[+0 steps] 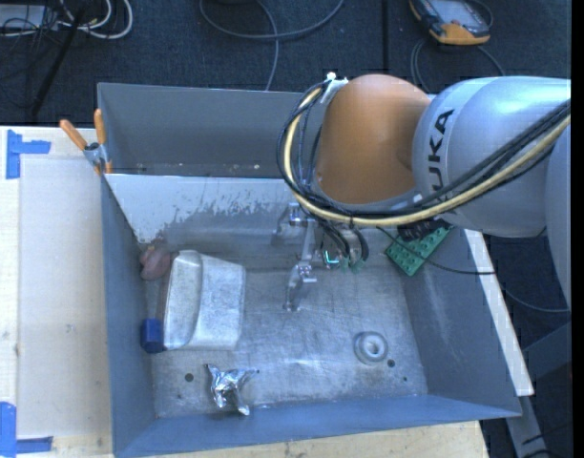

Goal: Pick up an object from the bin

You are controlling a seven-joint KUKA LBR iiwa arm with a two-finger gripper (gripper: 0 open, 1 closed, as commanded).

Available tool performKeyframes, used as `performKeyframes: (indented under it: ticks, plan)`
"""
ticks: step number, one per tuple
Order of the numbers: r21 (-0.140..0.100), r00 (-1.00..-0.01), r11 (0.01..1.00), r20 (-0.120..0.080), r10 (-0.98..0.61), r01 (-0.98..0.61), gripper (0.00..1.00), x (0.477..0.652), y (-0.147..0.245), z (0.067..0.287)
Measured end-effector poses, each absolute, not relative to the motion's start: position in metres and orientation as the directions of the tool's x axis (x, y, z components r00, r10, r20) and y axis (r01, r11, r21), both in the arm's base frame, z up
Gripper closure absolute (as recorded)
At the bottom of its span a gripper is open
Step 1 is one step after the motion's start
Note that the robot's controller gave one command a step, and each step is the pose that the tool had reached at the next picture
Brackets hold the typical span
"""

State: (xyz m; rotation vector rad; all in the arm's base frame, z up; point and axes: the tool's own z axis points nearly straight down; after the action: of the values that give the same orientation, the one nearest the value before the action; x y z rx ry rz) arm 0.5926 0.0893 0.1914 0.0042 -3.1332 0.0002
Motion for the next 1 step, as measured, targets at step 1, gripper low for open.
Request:
performKeyframes:
  ticks: [1]
  plan:
    - [-0.003, -1.000, 1.000, -0.006, 0.025, 0.025, 0.00, 0.5913, 0.0202, 0.2374]
